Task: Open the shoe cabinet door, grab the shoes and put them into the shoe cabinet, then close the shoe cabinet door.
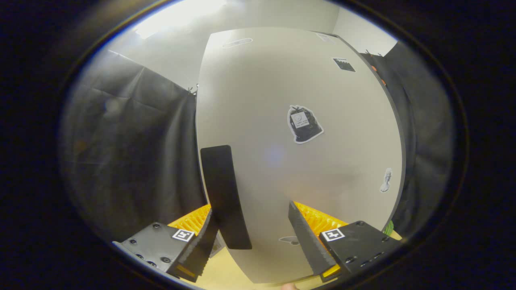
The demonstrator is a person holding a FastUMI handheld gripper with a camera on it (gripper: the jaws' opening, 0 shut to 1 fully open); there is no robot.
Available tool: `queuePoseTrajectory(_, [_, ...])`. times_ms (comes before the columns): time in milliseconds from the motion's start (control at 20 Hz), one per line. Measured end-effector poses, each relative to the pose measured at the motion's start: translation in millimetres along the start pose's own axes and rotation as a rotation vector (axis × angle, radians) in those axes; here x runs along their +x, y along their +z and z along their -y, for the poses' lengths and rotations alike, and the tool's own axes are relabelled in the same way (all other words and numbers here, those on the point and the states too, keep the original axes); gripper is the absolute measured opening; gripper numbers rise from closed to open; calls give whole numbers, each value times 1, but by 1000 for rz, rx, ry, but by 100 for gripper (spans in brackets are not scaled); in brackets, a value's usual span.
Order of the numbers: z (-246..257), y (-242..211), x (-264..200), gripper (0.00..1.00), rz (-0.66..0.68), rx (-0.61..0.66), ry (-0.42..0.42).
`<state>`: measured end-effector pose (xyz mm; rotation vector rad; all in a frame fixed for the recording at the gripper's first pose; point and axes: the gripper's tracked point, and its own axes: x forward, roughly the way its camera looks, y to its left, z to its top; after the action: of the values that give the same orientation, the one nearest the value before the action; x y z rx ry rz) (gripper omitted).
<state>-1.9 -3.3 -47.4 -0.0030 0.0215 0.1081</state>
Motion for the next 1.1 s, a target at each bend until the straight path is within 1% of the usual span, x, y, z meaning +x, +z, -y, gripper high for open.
queuePoseTrajectory(750, [2,-1,33,98,10,-30,-67])
queuePoseTrajectory(1100, [1,-2,36,98,11,-28,-73])
